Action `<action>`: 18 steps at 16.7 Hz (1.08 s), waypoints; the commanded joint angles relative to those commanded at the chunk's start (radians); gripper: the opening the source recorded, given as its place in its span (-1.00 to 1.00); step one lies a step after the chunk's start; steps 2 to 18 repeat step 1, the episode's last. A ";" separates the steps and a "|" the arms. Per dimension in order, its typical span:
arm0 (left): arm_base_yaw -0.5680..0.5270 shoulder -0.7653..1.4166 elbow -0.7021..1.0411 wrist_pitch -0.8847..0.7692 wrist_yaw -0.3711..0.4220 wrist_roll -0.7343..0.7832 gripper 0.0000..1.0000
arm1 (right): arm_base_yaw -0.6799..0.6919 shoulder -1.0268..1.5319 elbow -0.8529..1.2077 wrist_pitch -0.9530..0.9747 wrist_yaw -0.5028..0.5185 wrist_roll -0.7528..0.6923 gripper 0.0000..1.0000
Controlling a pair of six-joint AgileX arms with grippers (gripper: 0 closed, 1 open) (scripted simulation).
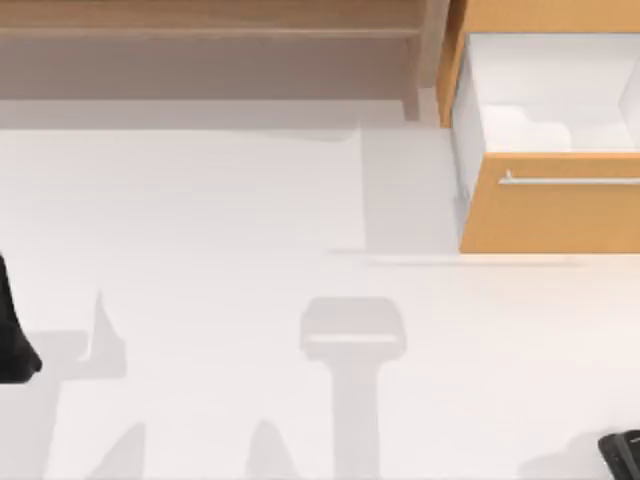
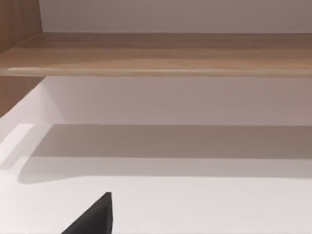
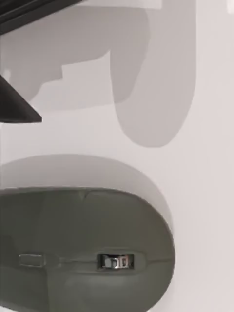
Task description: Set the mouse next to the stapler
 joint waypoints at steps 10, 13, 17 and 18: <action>0.000 0.000 0.000 0.000 0.000 0.000 1.00 | 0.000 0.000 0.000 0.000 0.000 0.000 1.00; 0.000 0.000 0.000 0.000 0.000 0.000 1.00 | 0.000 0.000 0.000 0.000 0.000 0.000 1.00; 0.000 0.000 0.000 0.000 0.000 0.000 1.00 | 0.000 0.000 0.000 0.000 0.000 0.000 1.00; 0.000 0.000 0.000 0.000 0.000 0.000 1.00 | 0.000 0.000 0.000 0.000 0.000 0.000 1.00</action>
